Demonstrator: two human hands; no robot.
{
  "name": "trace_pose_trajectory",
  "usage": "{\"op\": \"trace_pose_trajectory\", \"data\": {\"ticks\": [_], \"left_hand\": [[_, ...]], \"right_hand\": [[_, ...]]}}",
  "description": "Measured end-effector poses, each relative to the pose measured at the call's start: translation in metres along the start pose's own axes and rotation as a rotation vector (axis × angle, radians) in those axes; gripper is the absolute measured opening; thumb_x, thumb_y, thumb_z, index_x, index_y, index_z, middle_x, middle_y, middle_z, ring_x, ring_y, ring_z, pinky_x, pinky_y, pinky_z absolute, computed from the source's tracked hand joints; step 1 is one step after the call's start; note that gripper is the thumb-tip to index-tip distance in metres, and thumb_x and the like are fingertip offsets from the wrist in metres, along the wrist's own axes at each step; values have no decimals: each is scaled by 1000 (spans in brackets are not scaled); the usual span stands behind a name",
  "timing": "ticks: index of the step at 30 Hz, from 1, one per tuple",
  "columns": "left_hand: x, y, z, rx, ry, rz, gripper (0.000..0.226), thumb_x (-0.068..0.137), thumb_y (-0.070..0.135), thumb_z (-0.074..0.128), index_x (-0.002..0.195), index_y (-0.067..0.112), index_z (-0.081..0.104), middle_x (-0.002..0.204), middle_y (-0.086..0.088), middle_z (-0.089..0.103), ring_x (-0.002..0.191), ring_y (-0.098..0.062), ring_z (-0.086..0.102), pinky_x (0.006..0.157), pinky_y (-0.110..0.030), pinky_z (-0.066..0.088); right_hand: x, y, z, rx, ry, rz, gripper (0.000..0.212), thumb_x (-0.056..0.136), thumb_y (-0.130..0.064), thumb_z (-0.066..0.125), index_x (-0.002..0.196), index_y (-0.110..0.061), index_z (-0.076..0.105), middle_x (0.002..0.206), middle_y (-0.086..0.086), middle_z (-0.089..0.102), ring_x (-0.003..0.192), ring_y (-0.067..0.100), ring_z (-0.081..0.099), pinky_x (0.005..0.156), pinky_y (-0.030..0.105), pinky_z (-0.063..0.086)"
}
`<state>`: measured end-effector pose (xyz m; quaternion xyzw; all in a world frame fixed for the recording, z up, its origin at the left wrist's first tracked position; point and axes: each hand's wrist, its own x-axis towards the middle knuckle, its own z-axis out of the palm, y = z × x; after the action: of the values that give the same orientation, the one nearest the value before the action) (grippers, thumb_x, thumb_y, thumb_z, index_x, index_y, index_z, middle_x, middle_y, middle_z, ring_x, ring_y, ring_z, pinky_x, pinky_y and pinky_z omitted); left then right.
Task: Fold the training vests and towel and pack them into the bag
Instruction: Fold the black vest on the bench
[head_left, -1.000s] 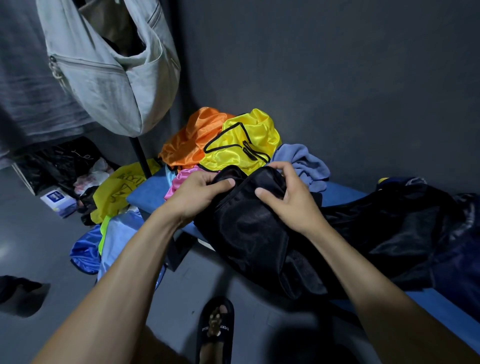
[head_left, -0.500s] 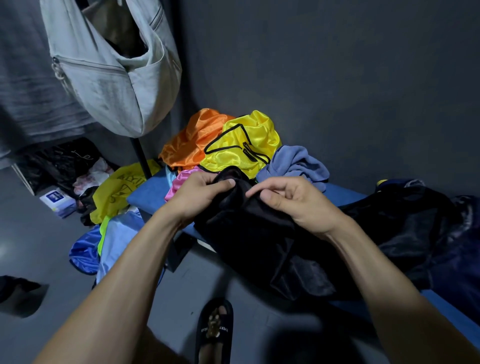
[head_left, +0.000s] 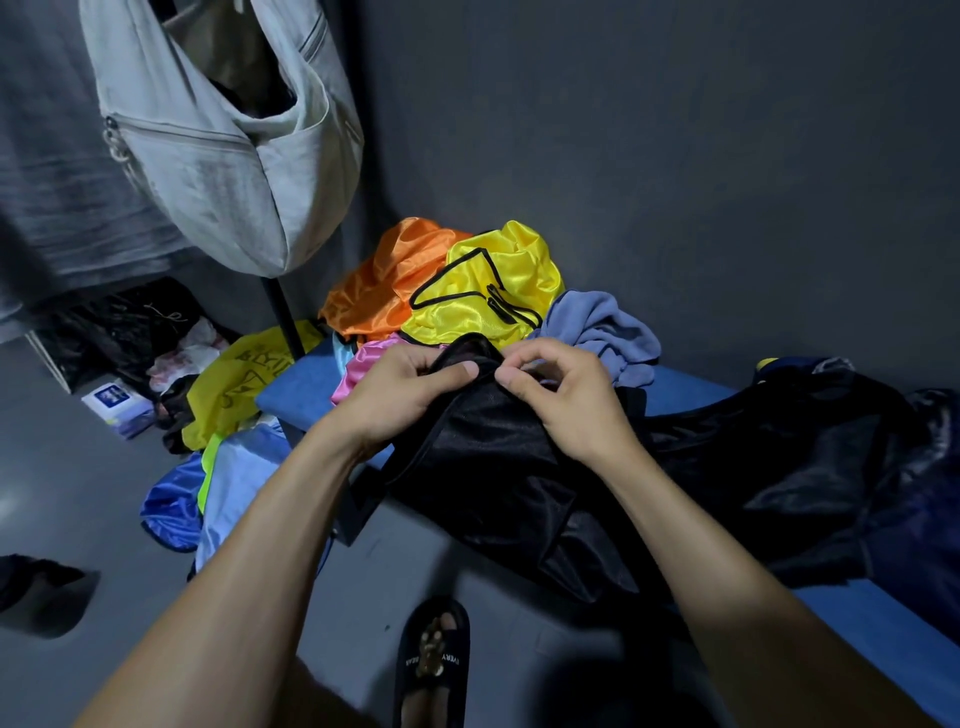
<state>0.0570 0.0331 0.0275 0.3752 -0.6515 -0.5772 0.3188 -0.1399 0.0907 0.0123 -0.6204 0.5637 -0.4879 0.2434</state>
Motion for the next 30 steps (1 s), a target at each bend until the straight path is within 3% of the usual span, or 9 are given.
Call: {"op": "trace_pose_trajectory", "data": {"ticks": [3,9,13,15,21,25,27,30], "left_hand": [[0,-2,-2,45,-19,34,20,98,22,67,86,9,76,81,-7,74,72,-17,69,63,-23,53],[3,-6,-1,53,-9,40,19,98,21,67,84,13,77,81,-6,75,72,-16,70,62,-24,53],[4,-9,-4,95,-31,84,21,98,23,68,95,5,77,94,-20,76,80,-24,70,72,-33,53],[5,-11,-6,148,-60,123,24,99,24,67,99,2,76,99,-26,73,83,-26,68,76,-37,52],[6,-12,-6,330,-114,236,23,99,22,65,95,1,74,88,-17,74,75,-15,67,67,-30,52],[7,-12,-6,378,-104,262,23,99,23,66,91,2,73,80,-6,72,71,-10,64,65,-29,50],[8,-12,-7,402,-93,271,26,99,25,67,91,2,73,82,-9,71,71,-17,65,66,-34,52],[8,-13,-9,420,-83,277,23,99,26,67,97,4,75,91,-10,74,87,-29,72,79,-46,57]], "right_hand": [[2,-1,-2,11,-55,11,9,93,-21,74,85,-21,71,89,-6,73,84,7,66,77,21,48],[-3,-10,-6,-146,13,-100,9,91,-23,77,83,-18,73,82,-5,71,75,11,64,67,15,45],[0,-8,-8,-69,-123,2,11,96,-28,71,88,-20,71,88,2,72,84,26,67,79,42,54],[2,-7,-10,-104,-195,22,13,98,-29,67,90,-19,70,90,2,71,86,24,66,85,46,53],[2,-10,-13,42,-218,63,12,95,-22,73,90,-12,73,87,5,73,76,6,62,78,33,48],[2,-12,-17,153,-233,76,9,91,-16,77,88,-8,74,82,-2,71,78,9,61,80,31,45],[1,-12,-19,169,-245,68,7,91,-14,77,88,-8,74,81,-3,70,77,8,60,78,28,45],[-1,-11,-21,149,-235,62,8,94,-14,73,89,-9,72,81,0,66,73,3,55,71,18,42]]}}
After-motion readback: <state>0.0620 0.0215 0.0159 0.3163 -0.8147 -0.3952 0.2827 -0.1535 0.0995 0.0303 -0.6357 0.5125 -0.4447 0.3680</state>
